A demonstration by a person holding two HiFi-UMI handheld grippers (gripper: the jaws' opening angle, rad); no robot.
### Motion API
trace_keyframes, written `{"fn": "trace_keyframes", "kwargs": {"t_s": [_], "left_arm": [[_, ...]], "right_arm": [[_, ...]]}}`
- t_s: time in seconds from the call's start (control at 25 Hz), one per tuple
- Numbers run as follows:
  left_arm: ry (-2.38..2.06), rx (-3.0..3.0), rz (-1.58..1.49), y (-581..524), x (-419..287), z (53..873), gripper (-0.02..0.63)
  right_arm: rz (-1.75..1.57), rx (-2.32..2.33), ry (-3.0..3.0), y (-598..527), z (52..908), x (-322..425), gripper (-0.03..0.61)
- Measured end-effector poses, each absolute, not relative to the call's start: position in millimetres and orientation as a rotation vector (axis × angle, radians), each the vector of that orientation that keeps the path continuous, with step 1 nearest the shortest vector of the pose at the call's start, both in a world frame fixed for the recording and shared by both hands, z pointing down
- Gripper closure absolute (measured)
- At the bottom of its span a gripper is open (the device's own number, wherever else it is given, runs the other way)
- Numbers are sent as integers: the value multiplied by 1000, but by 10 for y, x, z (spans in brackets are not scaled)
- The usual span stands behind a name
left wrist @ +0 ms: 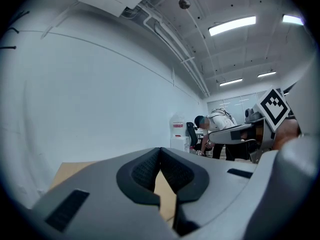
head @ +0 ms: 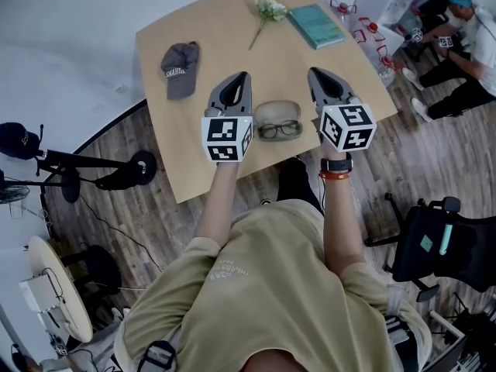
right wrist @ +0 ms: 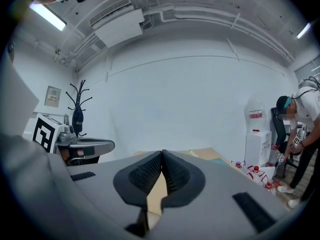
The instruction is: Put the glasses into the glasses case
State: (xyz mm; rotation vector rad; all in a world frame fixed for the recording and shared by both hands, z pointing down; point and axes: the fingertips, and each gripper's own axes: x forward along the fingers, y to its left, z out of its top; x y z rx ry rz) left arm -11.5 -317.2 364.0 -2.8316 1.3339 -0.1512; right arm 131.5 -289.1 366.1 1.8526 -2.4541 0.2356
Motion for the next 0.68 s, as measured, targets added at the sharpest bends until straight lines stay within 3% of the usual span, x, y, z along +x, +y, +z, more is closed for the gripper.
{"fn": "trace_keyframes", "kwargs": {"t_s": [0.68], "left_arm": [[1455,-2832,-322,-3729,64,4163,592]], "right_arm": [[359,1660,-2447,-3692,4136,1722,565]]}}
